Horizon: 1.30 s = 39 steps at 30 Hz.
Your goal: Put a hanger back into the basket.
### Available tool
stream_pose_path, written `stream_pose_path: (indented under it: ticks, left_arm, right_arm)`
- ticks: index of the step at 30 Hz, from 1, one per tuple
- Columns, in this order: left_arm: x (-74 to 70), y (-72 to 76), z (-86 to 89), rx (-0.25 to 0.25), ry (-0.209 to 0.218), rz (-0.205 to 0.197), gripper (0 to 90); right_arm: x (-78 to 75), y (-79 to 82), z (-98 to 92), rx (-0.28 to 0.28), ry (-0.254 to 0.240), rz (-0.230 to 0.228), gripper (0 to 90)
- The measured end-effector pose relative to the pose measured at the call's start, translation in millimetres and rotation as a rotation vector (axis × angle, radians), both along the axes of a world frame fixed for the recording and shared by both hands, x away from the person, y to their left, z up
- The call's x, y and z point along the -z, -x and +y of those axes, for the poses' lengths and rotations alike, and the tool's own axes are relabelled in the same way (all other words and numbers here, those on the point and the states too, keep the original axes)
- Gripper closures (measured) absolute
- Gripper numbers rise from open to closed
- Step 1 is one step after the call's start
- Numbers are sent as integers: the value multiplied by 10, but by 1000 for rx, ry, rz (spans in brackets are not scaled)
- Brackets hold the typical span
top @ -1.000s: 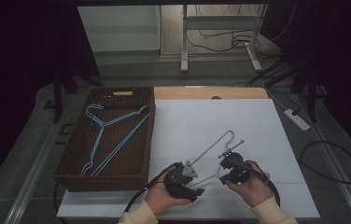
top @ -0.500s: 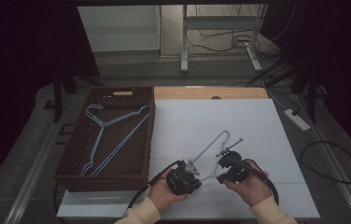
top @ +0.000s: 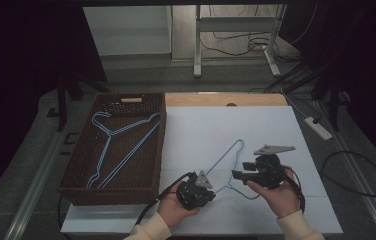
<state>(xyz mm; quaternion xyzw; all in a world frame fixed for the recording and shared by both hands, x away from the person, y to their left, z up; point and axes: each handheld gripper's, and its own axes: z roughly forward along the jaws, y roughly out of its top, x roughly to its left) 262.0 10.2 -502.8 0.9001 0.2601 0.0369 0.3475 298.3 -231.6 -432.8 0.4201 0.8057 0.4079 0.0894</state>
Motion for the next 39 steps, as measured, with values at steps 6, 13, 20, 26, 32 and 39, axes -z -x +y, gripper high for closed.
stream_pose_path:
  ticks: [6, 13, 20, 26, 32, 39]
  left_arm:
    - [-113, 56, 73, -36, 46, -47, 864]
    - [-354, 126, 193, -77, 105, -98, 866]
    - [-687, 185, 383, -108, 189, -136, 867]
    - [-1067, 250, 708, -133, 271, -176, 867]
    - [-1341, 253, 1164, -189, 337, -197, 867]
    - [-1489, 221, 1776, -303, 415, -206, 867]
  right_arm:
    - [-4, -4, -400, 129, -59, -137, 358]
    - [170, 93, -713, 159, -77, -146, 375]
    - [283, 192, -727, 97, -66, -179, 372]
    - [342, 212, -663, 65, -41, -184, 368]
    - [387, 197, -616, 36, -28, -178, 367]
    - [454, 185, -570, 15, 9, -167, 363]
